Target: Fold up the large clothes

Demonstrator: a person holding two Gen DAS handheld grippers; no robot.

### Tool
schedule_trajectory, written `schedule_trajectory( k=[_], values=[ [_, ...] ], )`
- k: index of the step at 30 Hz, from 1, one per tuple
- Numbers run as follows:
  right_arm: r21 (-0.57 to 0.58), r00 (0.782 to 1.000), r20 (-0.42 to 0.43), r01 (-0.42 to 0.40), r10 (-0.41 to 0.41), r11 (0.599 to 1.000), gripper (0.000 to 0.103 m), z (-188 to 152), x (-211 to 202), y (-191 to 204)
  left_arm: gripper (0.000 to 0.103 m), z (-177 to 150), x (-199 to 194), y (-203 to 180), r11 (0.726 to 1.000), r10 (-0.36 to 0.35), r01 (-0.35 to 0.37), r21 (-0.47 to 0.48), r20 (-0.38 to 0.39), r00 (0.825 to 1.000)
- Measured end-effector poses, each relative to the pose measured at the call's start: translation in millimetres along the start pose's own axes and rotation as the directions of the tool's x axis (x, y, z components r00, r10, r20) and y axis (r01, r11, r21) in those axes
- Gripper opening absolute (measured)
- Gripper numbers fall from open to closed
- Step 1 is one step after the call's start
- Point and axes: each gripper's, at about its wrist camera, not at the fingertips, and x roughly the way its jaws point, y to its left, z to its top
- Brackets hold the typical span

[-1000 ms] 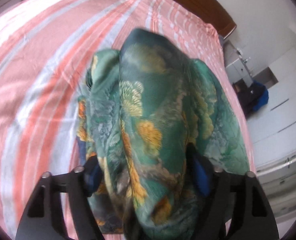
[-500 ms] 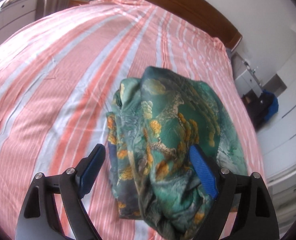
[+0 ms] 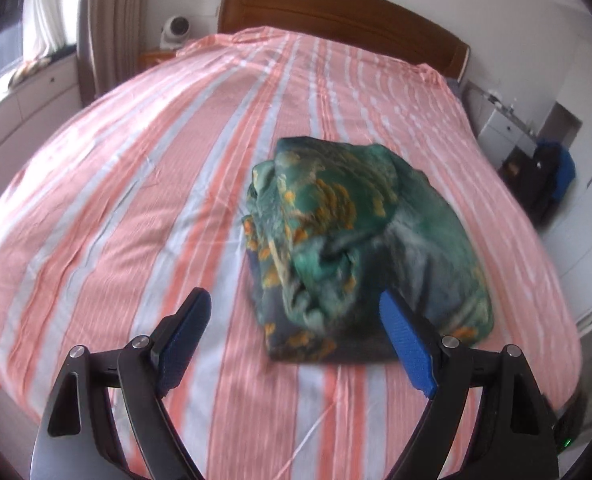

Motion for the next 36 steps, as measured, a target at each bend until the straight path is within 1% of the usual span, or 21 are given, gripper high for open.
schedule_trajectory(
  k=[2,5,8,12,15,17,18,19,20,21,22,23,24,26,27,29,31,32,34,35,36],
  values=[
    [0.016,1.000,0.003,-0.007,0.007,1.000,0.088,10.5,2.1,0.6,0.091,-21.6,-8.1,-5.7,1.000,0.002,-0.002,-0.005,0.016,1.000],
    [0.024,0.999,0.022,-0.026,0.025,0.999,0.088,37.9,6.3,4.6,0.092,-50.5,-9.1,-9.3,0.999,0.001,0.000,-0.035,0.025,1.000],
    [-0.010,0.996,0.080,-0.049,0.049,0.999,0.088,87.0,11.8,16.8,0.092,-81.0,-2.5,-9.9,0.996,0.053,-0.050,-0.078,0.049,0.997],
    [-0.055,0.986,0.153,-0.063,0.071,0.997,0.088,168.0,31.3,34.6,0.092,-112.8,13.0,-0.8,0.979,0.126,-0.112,-0.172,0.073,0.989],
    [-0.081,0.982,0.164,-0.083,0.096,0.993,0.088,217.3,64.9,54.4,0.091,-130.1,26.8,12.1,0.967,0.118,-0.102,-0.234,0.053,0.992],
    [-0.095,0.985,0.129,-0.102,0.114,0.990,0.088,231.0,94.2,65.2,0.091,-139.0,34.6,19.4,0.962,0.118,-0.108,-0.249,0.025,0.993],
    [-0.111,0.991,0.069,-0.107,0.115,0.988,0.088,234.1,124.7,72.6,0.091,-143.1,38.0,22.7,0.962,0.126,-0.117,-0.247,0.019,0.992],
    [-0.122,0.995,-0.012,-0.096,0.096,0.988,0.088,230.5,154.2,76.1,0.091,-145.8,40.4,24.8,0.962,0.142,-0.134,-0.237,0.014,0.990],
    [-0.125,0.990,-0.120,-0.093,0.078,0.988,0.090,221.6,185.9,76.9,0.091,-147.6,42.2,26.3,0.963,0.160,-0.154,-0.222,0.009,0.987],
    [-0.139,0.982,-0.180,-0.078,0.053,0.987,0.094,212.2,207.6,78.0,0.091,-148.9,43.0,28.0,0.963,0.177,-0.172,-0.208,0.007,0.984],
    [-0.157,0.980,-0.198,-0.055,0.023,0.986,0.095,207.2,216.2,79.8,0.091,-149.6,42.1,29.9,0.963,0.186,-0.180,-0.201,0.013,0.982],
    [-0.191,0.979,-0.203,-0.026,-0.013,0.981,0.095,203.6,219.2,82.6,0.091,-150.2,41.0,31.9,0.963,0.189,-0.181,-0.200,0.022,0.982],
    [-0.210,0.979,-0.205,-0.029,-0.015,0.977,0.095,206.9,213.6,84.5,0.091,-151.0,38.5,33.8,0.963,0.190,-0.179,-0.199,0.038,0.981],
    [-0.180,0.976,-0.216,-0.045,0.005,0.983,0.094,226.7,193.1,82.5,0.091,-152.2,38.2,34.7,0.965,0.193,-0.180,-0.192,0.049,0.980],
    [-0.158,0.980,-0.201,-0.048,0.016,0.986,0.094,237.2,182.9,81.9,0.091,-152.0,39.5,34.0,0.966,0.191,-0.179,-0.184,0.050,0.980],
    [-0.130,0.989,-0.127,-0.086,0.069,0.988,0.094,264.7,162.0,86.2,0.091,-150.6,44.0,30.7,0.972,0.179,-0.170,-0.163,0.044,0.983],
    [-0.153,0.994,-0.045,-0.101,0.095,0.983,0.094,291.9,155.8,100.9,0.091,-149.9,46.9,27.0,0.976,0.174,-0.167,-0.142,0.040,0.984],
    [-0.180,0.996,-0.015,-0.092,0.090,0.979,0.094,306.2,166.9,113.7,0.091,-149.3,47.9,25.6,0.977,0.171,-0.165,-0.133,0.038,0.985],
    [-0.181,0.998,-0.002,-0.060,0.061,0.982,0.094,318.8,198.3,127.4,0.091,-148.8,48.8,24.6,0.979,0.165,-0.159,-0.125,0.037,0.986],
    [-0.133,1.000,-0.013,-0.026,0.024,0.991,0.094,323.9,231.0,131.1,0.091,-149.1,49.9,25.5,0.979,0.163,-0.158,-0.127,0.034,0.986],
    [-0.095,0.999,-0.035,-0.013,0.009,0.995,0.095,323.3,254.6,133.1,0.091,-149.6,50.0,26.4,0.979,0.162,-0.157,-0.129,0.030,0.986]
  ],
)
